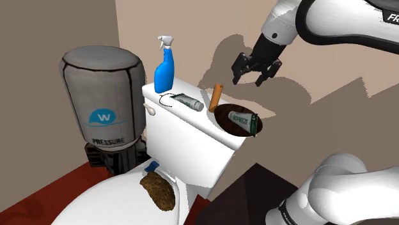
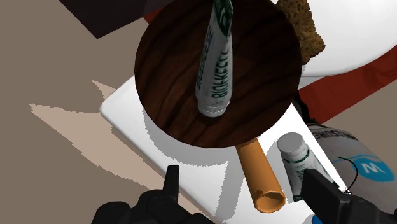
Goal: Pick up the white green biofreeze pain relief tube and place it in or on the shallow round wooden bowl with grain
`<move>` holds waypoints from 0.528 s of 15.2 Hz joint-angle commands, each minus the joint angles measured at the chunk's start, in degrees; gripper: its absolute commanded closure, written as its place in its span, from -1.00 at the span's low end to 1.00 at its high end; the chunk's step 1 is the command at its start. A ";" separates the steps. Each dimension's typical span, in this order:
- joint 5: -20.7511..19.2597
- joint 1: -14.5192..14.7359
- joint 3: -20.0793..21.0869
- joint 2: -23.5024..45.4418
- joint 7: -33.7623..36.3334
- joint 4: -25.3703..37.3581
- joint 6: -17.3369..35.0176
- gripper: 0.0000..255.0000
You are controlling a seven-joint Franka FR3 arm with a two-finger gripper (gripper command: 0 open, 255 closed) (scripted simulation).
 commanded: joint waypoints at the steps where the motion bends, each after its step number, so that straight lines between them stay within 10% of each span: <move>1: 0.02 0.00 0.05 0.09 0.00 2.00 -1.90 -1.00; 8: 0.05 -0.06 0.22 0.76 0.01 7.92 -7.15 -1.00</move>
